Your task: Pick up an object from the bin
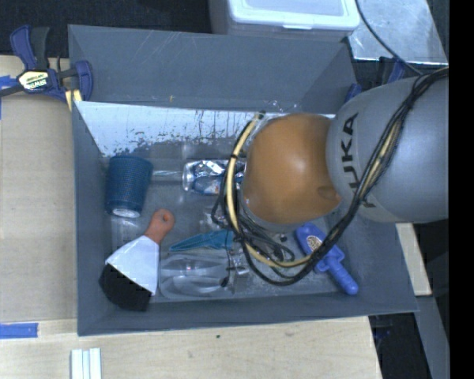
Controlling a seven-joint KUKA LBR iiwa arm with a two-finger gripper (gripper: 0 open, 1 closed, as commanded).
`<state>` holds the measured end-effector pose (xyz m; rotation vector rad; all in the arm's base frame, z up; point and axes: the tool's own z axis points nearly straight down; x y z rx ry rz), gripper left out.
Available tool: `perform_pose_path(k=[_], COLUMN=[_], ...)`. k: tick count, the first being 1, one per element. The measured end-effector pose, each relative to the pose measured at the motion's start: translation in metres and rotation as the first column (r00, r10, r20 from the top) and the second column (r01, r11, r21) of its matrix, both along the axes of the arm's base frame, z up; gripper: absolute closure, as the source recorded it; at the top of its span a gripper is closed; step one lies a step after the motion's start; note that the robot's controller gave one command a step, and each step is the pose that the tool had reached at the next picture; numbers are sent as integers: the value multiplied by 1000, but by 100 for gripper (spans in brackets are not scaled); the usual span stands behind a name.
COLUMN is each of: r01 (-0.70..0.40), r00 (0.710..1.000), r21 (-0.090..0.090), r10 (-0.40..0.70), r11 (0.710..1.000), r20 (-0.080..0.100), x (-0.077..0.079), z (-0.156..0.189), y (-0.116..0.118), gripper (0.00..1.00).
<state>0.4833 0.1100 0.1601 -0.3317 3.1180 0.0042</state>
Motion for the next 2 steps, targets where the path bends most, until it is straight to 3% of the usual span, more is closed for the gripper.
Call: perform_pose_path(k=[1,2], r01=[-221,17], r00=[975,1000], r21=[-6,-1], r10=[221,-17], r11=[975,1000], r20=[7,7], x=[86,3], z=[-58,-90], y=[-65,4], gripper=[0,0])
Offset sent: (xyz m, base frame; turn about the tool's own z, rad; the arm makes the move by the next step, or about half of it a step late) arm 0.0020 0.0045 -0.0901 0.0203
